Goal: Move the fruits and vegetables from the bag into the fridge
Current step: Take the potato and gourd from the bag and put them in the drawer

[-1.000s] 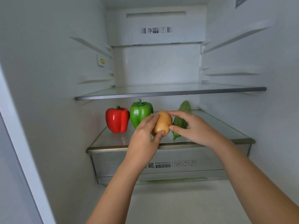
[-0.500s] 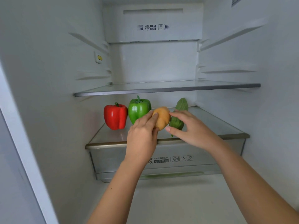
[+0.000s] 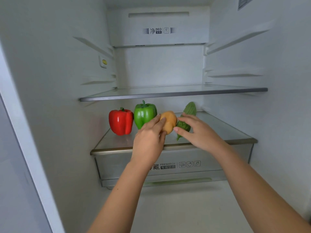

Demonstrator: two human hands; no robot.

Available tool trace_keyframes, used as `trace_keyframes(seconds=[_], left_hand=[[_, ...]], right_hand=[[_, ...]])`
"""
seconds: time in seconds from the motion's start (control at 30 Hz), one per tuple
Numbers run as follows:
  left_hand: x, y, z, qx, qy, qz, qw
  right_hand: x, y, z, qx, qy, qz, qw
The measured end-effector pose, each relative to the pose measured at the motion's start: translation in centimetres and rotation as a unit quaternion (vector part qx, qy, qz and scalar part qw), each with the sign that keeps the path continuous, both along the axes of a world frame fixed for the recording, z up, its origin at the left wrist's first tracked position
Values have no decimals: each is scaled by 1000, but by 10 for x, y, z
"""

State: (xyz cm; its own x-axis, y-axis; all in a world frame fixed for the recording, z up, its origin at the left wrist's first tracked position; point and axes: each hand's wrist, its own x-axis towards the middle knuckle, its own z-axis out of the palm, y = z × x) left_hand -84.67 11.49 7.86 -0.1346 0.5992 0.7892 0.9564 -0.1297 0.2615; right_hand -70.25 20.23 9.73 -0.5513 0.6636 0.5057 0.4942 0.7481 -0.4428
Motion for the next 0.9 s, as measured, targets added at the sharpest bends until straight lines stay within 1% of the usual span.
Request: trace_keyframes(seconds=[0.33,0.47,0.6,0.73,0.9], left_hand=[[4,-15,-5,29,58,17,998],[7,-32,-11,20,60,24,998],[9,-58,-24,28,53,53,997],[17,-85,-36,43,44,71,996],[27,-117,-57,60,44,57,996]], right_hand=[[5,-25,-1,28,33,10,999],[11,-44,-2,86,42,-2,995],[16,-67,-10,135,43,-31,989],[20,-92,-27,203,41,-67,976],[33,-130,-53,222,35,-102,969]])
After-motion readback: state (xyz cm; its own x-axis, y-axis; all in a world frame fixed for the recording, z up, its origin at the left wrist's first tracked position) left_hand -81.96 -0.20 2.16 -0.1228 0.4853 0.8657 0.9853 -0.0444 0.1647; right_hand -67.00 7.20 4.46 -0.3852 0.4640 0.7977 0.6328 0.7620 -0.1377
